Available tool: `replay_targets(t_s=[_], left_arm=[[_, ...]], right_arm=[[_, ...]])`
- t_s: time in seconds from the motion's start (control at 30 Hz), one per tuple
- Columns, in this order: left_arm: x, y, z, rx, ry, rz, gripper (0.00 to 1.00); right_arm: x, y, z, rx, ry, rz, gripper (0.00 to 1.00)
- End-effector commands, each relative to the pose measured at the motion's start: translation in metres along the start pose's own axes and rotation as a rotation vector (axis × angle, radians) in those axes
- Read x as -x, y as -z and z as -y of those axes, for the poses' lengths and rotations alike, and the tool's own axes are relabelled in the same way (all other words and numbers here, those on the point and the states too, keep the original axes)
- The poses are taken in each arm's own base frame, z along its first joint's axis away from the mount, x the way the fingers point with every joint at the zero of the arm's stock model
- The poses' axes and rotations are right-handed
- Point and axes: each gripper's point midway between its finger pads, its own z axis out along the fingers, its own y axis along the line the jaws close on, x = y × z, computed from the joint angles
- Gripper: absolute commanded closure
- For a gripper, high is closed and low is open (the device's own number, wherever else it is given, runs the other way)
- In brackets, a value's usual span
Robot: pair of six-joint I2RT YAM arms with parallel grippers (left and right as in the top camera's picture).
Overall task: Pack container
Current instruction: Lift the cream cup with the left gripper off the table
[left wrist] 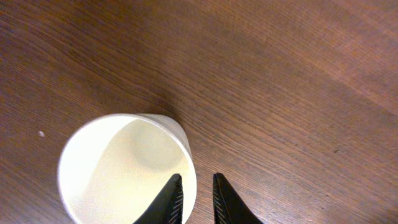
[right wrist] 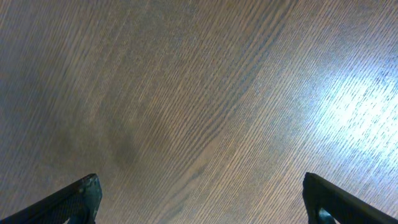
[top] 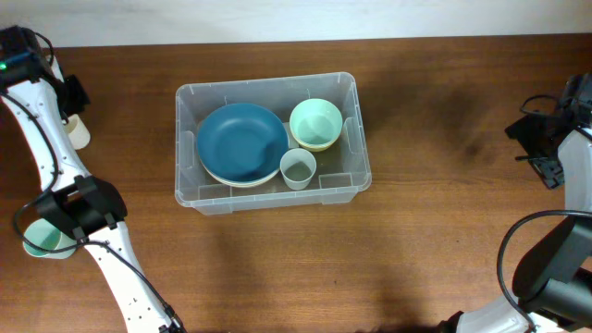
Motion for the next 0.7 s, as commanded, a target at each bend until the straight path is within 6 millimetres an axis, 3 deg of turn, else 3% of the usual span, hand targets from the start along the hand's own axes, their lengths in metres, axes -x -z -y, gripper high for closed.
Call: replay_targets(t_s=[0.0,0.1,0.17,0.2,0.33,0.53,0.67], left_arm=[[0.002,0.010,0.003,-0.006,-0.004,0.014,0.84],[-0.004,0.005,0.003,-0.004,-0.005,-0.011,0.84],[-0.005,0.005,0.002,-0.001,-0.004,-0.014,0.78],[-0.004,0.005,-0.001,0.016,0.000,-0.013,0.74],[-0.005,0.005,-0.014,0.084,0.012,-0.013,0.71],[-0.012,0.000,-0.004,0.030,0.009,-0.046,0.70],[-0.020,-0.014,-0.002,0.026,0.006,-0.083,0.67]], right_arm=[[0.000,-0.003,0.004,-0.019,-0.010,0.001,0.01],[0.000,-0.003,0.004,-0.019,-0.010,0.001,0.01],[0.000,-0.003,0.004,-0.019,-0.010,0.001,0.01],[0.000,-0.003,0.004,-0.019,-0.010,0.001,0.01],[0.000,-0.003,0.004,-0.019,-0.010,0.001,0.01],[0.000,-0.003,0.004,-0.019,-0.010,0.001,0.01],[0.000,-0.003,0.004,-0.019,-0.010,0.001,0.01]])
